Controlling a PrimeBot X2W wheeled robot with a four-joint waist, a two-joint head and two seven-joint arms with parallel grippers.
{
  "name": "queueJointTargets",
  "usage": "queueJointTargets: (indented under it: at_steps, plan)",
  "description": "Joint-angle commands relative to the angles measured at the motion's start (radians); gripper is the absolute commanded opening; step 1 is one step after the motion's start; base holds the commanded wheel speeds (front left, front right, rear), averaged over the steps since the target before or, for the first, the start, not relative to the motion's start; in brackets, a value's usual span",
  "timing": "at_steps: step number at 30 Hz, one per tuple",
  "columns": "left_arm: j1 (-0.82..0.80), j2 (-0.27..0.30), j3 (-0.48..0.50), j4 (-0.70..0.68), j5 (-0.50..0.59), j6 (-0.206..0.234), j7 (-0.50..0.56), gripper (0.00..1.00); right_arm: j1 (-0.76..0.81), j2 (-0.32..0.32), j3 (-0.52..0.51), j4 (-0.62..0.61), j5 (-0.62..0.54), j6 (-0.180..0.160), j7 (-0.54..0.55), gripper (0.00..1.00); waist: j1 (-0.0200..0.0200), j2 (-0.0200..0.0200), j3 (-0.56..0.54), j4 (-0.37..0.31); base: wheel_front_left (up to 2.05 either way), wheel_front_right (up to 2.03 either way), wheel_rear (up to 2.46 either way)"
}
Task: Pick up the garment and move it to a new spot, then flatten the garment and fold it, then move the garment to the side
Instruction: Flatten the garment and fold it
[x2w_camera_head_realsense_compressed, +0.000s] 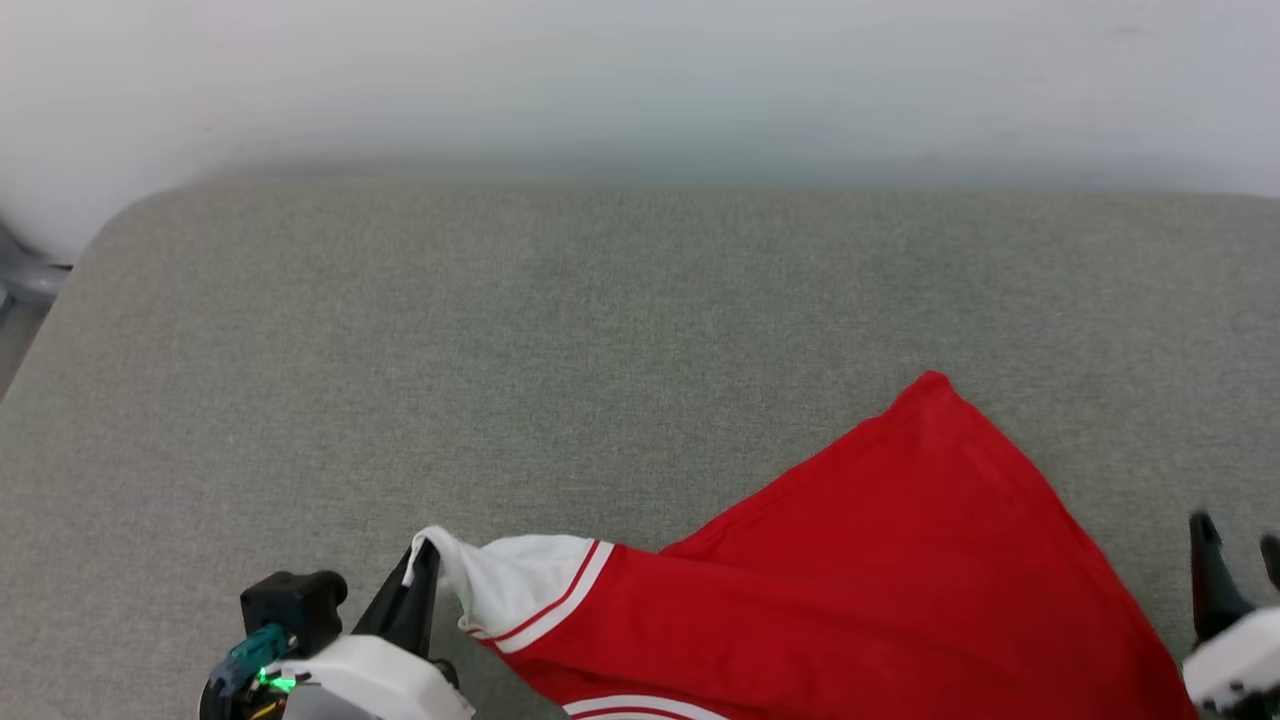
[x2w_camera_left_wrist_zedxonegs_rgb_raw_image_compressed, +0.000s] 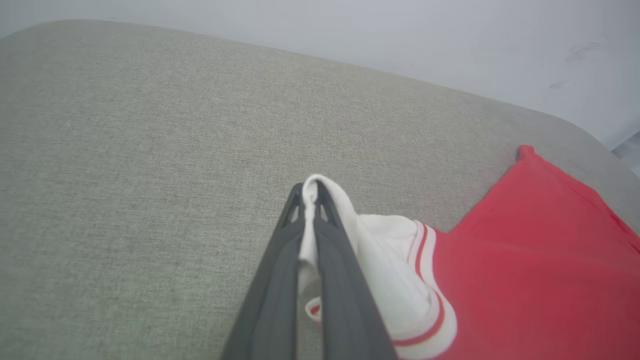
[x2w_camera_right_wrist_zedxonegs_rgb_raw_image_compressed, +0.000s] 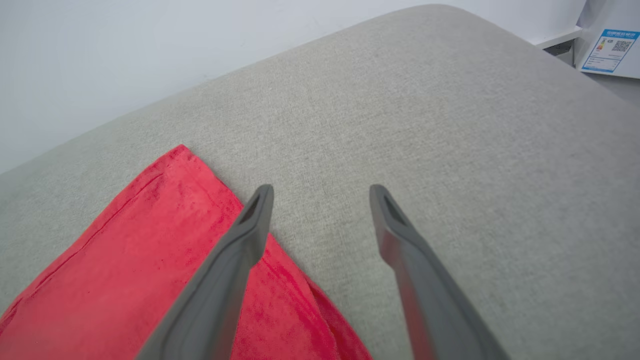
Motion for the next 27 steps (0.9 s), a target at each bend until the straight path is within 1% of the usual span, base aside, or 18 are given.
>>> queueJointTargets:
  at_steps: [1, 3, 6, 10, 14, 16, 19, 20, 23, 27]
  plan:
    - [-0.025, -0.005, -0.005, -0.006, 0.01, -0.005, -0.009, 0.0, -0.059, -0.024, 0.026, 0.023, 0.0, 0.0, -0.011, 1.0, 0.0, -0.0001, 0.03, 0.011, 0.0, 0.0, 0.0]
    - [-0.047, -0.01, -0.011, -0.015, 0.014, -0.008, -0.016, 0.0, -0.119, -0.054, 0.052, 0.056, -0.006, 0.0, 0.011, 1.0, 0.0, -0.0001, 0.055, 0.019, 0.0, 0.0, 0.0]
    - [-0.08, -0.025, -0.022, -0.029, 0.017, -0.017, -0.025, 0.0, -0.214, -0.101, 0.096, 0.089, 0.009, 0.0, 0.092, 1.0, 0.0, -0.0001, 0.095, 0.04, 0.0, 0.0, 0.0]
    - [-0.129, -0.041, -0.035, -0.039, 0.028, -0.03, -0.042, 0.0, -0.315, -0.175, 0.165, 0.117, 0.017, 0.0, 0.29, 1.0, 0.0, -0.0001, 0.153, 0.074, 0.0, 0.0, 0.0]
    - [-0.172, -0.059, -0.058, -0.047, 0.04, -0.042, -0.057, 0.0, -0.415, -0.25, 0.249, 0.1, 0.032, 0.0, 0.511, 1.0, 0.0, -0.0001, 0.207, 0.104, 0.0, 0.0, 0.0]
    - [-0.191, -0.067, -0.068, -0.048, 0.045, -0.051, -0.063, 0.0, -0.454, -0.281, 0.298, 0.087, 0.041, 0.0, 0.596, 1.0, 0.0, -0.0001, 0.233, 0.117, 0.0, 0.0, 0.0]
    - [-0.213, -0.074, -0.078, -0.044, 0.053, -0.06, -0.076, 0.0, -0.51, -0.323, 0.373, 0.08, 0.055, 0.0, 0.678, 1.0, 0.0, -0.0001, 0.267, 0.133, 0.0, 0.0, 0.0]
    - [-0.213, -0.074, -0.078, -0.044, 0.053, -0.06, -0.076, 0.0, -0.51, -0.323, 0.373, 0.08, 0.055, 0.0, 0.678, 1.0, 0.0, -0.0001, 0.267, 0.133, 0.0, 0.0, 0.0]
    - [-0.232, -0.081, -0.084, -0.029, 0.052, -0.069, -0.087, 0.0, -0.548, -0.351, 0.432, 0.101, 0.076, 0.0, 0.715, 1.0, 0.0, -0.0001, 0.292, 0.148, 0.0, 0.0, 0.0]
    - [-0.254, -0.092, -0.087, -0.015, 0.048, -0.079, -0.102, 0.0, -0.574, -0.373, 0.511, 0.149, 0.116, 0.0, 0.751, 1.0, 0.0, -0.0001, 0.328, 0.163, 0.0, 0.0, 0.0]
